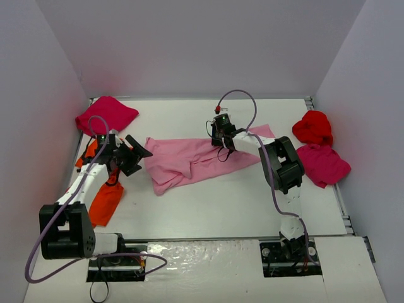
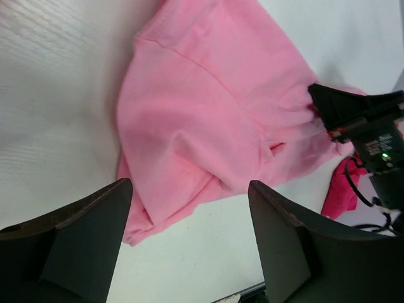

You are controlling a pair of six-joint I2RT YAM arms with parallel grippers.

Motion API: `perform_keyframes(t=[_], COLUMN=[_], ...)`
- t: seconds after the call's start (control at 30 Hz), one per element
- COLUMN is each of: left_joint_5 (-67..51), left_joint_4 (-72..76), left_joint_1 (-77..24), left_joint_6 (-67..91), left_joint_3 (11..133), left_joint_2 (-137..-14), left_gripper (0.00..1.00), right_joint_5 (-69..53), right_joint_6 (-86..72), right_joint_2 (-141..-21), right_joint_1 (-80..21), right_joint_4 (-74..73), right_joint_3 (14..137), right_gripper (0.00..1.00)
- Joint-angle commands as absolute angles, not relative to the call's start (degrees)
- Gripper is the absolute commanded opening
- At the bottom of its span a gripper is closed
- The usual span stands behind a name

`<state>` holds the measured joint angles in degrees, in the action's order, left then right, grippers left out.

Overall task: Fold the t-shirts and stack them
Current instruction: Fold the tshirt

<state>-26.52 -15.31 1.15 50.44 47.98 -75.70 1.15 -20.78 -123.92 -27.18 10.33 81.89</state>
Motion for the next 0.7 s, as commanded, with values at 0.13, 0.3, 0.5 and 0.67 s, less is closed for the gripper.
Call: perform_keyframes(t=[0.13, 0.3, 0.5, 0.67], left_joint_5=[-34.7, -39.0, -35.5, -33.4], left_joint_4=[-6.0, 4.1, 2.5, 0.1], left_joint_1=[-1.9, -4.4, -4.7, -4.7], left_joint_6=[56.9, 62.1, 60.9, 58.5], left_joint_3=[40.9, 36.0, 37.7, 40.6], left_joint_2=[-72.2, -74.4, -76.8, -79.5], left_gripper=[0.7, 0.71, 0.74, 0.74], right_joint_5=[0.6, 0.6, 0.6, 0.6], right_joint_6=[-19.7, -19.5, -19.6, -19.6], right_joint_2=[-128.8, -128.1, -128.6, -128.7], right_joint_1=[-26.7, -26.8, -26.9, -26.9], right_joint_4=[-2.5, -2.5, -2.5, -2.5], right_joint_3=[77.7, 78.0, 77.8, 77.9], right_gripper=[0.0, 0.0, 0.0, 0.0])
